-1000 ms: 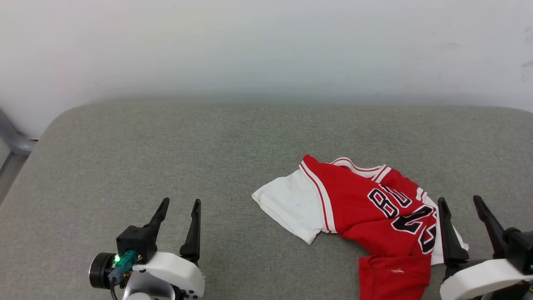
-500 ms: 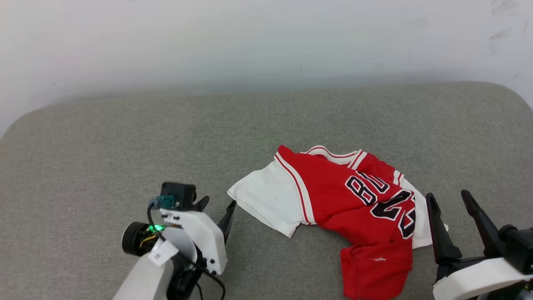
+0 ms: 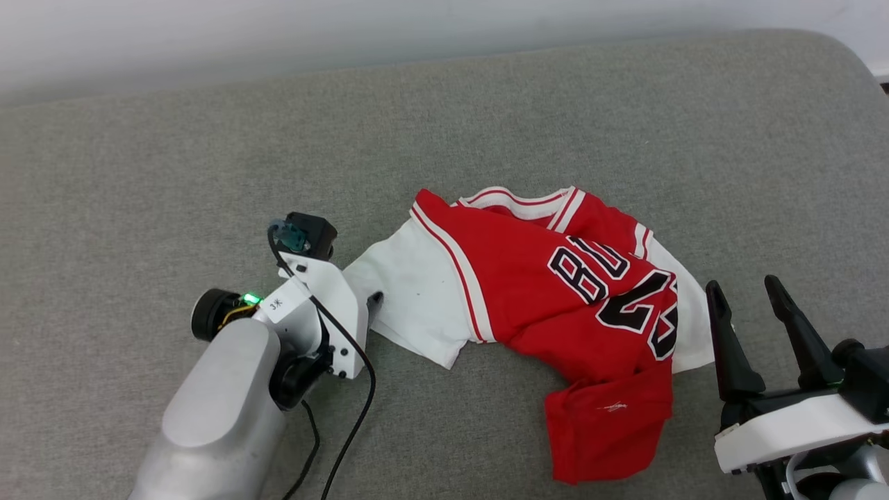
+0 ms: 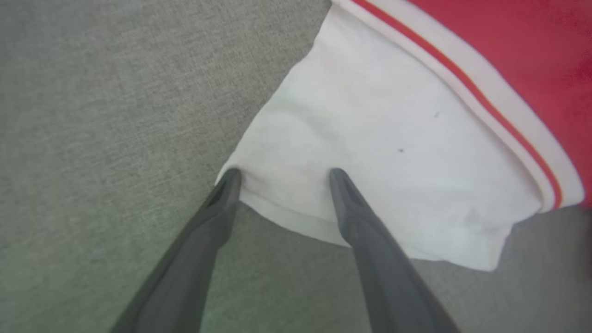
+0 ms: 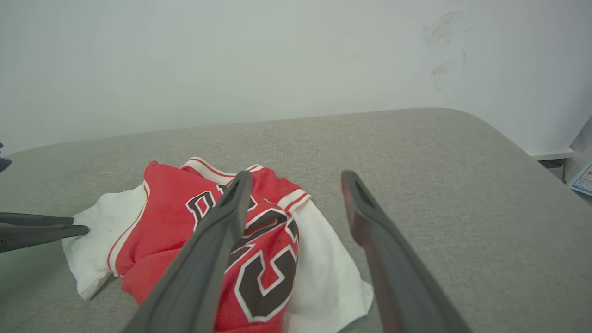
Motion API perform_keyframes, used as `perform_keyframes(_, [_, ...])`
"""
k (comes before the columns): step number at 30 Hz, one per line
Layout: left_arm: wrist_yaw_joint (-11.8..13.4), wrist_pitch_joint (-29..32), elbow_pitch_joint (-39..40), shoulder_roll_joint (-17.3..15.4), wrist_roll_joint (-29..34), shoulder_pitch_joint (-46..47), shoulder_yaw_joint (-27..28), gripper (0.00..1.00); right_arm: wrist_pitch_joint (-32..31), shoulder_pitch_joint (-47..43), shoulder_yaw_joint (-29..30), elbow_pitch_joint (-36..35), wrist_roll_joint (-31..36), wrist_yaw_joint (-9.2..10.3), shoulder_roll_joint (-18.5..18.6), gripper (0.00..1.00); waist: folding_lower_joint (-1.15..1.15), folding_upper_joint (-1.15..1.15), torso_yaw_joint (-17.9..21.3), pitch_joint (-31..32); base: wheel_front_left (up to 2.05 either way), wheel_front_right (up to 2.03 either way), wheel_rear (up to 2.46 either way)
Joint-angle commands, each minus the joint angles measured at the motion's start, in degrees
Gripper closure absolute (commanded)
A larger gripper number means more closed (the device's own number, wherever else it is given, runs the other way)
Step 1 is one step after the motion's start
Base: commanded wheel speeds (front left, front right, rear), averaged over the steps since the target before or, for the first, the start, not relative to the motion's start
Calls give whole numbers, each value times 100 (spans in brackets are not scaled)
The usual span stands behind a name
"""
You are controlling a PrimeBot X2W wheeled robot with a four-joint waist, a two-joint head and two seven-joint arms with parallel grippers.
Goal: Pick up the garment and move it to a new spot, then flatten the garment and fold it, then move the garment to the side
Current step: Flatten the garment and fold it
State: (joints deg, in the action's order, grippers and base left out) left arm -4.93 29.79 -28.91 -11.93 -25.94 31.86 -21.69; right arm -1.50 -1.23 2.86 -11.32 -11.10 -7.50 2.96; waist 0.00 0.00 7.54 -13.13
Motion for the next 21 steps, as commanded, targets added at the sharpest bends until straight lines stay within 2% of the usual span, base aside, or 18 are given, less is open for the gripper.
perform_keyframes(1, [-42,47,-165,-45,24,135,-39,0,57,139,-21,43,-22,2,-11,0,0,0,163,-280,0,0,0])
perform_keyframes(5, [-128,468,-749,-84,67,206,-336,0,173,233,-37,190,-90,3,-10,0,0,0,240,-422,0,0,0])
perform_keyframes(6, [-216,1004,-1161,-37,-4,76,-690,55,226,298,-44,302,-124,2,-11,0,0,0,272,-456,0,0,0])
perform_keyframes(7, [-234,1131,-1224,-10,-55,36,-797,85,232,320,-43,330,-139,2,-10,0,0,0,280,-458,0,0,0])
perform_keyframes(8, [-252,1173,-1249,4,-89,11,-877,100,242,327,-38,352,-163,2,-10,0,0,0,284,-460,0,0,0])
perform_keyframes(13, [-250,482,-1023,-204,-18,139,-1004,100,229,312,54,499,-184,2,-11,0,0,0,184,-333,0,0,0])
perform_keyframes(17, [-84,-111,-722,-437,23,105,-803,100,156,254,174,576,-185,2,-11,0,0,0,27,-115,0,0,0])
perform_keyframes(21, [94,-410,-212,-710,64,-141,-653,100,60,141,345,605,-142,2,-10,0,0,0,-166,136,0,0,0])
